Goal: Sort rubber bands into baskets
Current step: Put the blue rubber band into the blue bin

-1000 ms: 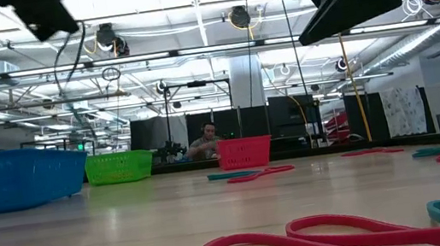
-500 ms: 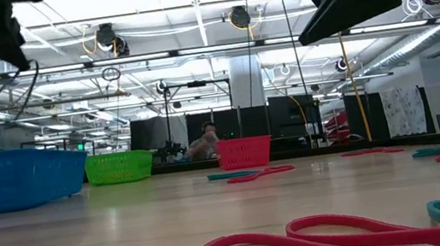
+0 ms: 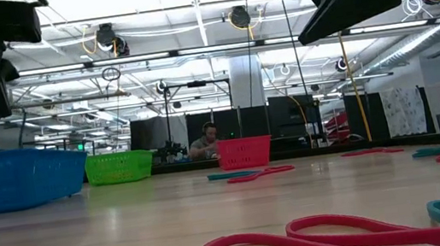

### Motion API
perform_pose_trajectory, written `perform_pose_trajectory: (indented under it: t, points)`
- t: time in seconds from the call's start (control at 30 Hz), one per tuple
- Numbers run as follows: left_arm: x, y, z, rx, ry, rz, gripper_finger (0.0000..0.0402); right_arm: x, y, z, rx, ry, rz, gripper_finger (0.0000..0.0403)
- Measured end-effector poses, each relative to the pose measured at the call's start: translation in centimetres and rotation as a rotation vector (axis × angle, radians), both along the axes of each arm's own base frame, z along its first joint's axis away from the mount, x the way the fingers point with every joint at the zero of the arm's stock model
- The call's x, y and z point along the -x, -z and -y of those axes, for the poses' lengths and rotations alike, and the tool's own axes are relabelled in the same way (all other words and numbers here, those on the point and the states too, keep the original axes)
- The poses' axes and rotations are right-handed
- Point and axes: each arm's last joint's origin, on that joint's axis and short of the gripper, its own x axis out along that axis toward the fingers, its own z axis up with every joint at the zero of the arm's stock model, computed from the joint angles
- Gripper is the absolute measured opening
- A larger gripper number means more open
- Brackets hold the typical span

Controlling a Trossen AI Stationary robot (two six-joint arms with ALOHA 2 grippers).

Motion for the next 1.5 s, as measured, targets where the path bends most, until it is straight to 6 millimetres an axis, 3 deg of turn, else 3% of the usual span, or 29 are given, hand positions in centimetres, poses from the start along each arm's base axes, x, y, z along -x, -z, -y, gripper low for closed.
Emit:
perform_pose_trajectory:
  t: [0.3,0.57,0.67,0.87,1.07,1.27,1.37,1.5]
  points:
    - [0.0,0.0,0.0,0.001,0.001,0.003,0.0090,0.0,0.0,0.0,0.000,0.000,0.000,0.0121]
    - [-0.5,-0.2,0.1,0.001,0.021,0.049,0.0101,0.0,0.0,0.0,0.000,0.000,0.000,0.0121]
    - [-2.3,-1.2,0.3,-0.041,0.038,0.261,0.0101,0.0,0.0,0.0,0.003,-0.003,0.000,0.0121]
    - [-7.8,-2.7,1.1,-0.236,0.209,0.639,0.0100,-0.2,0.0,0.4,-0.005,0.021,0.002,0.0121]
    - [-13.4,0.0,0.2,-0.269,0.331,0.723,0.0100,-0.2,0.0,0.6,-0.034,0.049,0.005,0.0121]
    - [-17.0,2.6,-1.0,-0.216,0.358,0.838,0.0100,0.0,-0.1,0.9,-0.002,0.113,0.009,0.0121]
    - [-18.0,3.8,-1.1,-0.193,0.376,0.873,0.0100,0.6,-0.4,2.5,0.027,0.244,-0.014,0.0121]
    - [-18.4,4.6,-1.1,-0.184,0.385,0.873,0.0100,2.0,-0.9,7.1,0.015,0.461,-0.115,0.0121]
